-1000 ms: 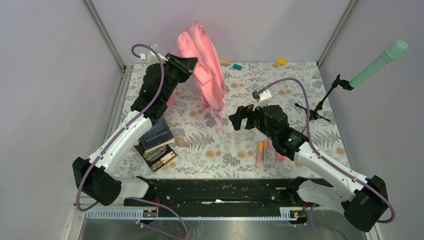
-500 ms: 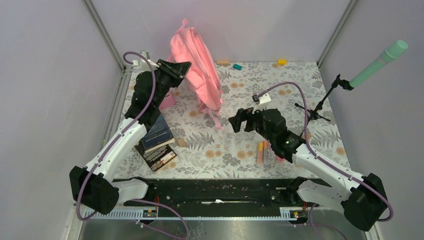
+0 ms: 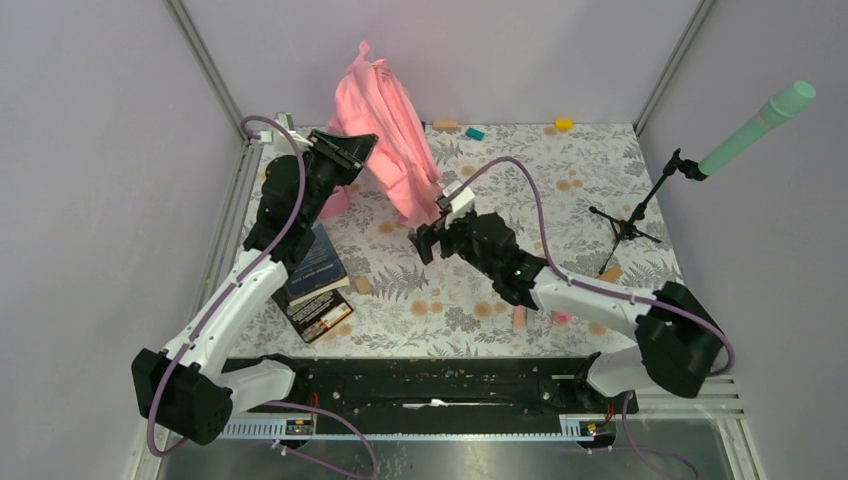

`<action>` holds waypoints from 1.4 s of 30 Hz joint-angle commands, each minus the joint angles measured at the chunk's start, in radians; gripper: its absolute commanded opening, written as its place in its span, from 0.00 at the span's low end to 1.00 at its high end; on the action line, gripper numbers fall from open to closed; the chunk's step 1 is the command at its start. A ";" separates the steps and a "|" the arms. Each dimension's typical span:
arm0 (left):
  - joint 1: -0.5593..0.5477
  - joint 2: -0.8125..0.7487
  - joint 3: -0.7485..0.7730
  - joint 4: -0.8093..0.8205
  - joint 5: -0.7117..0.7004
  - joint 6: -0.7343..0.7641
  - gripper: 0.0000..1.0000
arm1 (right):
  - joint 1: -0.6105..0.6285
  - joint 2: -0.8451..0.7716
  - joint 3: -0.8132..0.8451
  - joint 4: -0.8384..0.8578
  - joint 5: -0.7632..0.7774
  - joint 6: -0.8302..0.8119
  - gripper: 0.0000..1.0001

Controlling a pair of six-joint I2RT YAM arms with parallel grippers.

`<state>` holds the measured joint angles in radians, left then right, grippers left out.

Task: Pack the student bag
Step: Adjust the student bag at the center of the board.

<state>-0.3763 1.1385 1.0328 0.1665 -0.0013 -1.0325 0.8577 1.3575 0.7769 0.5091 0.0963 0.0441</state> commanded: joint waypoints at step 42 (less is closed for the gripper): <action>0.112 0.081 -0.068 -0.305 0.453 0.491 0.00 | 0.093 -0.414 -0.057 -0.372 0.248 -0.095 0.79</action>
<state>-0.3099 1.2495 0.9970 -0.0563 0.4450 -0.6716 0.9447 1.0969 0.7212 0.1852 0.4450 -0.2180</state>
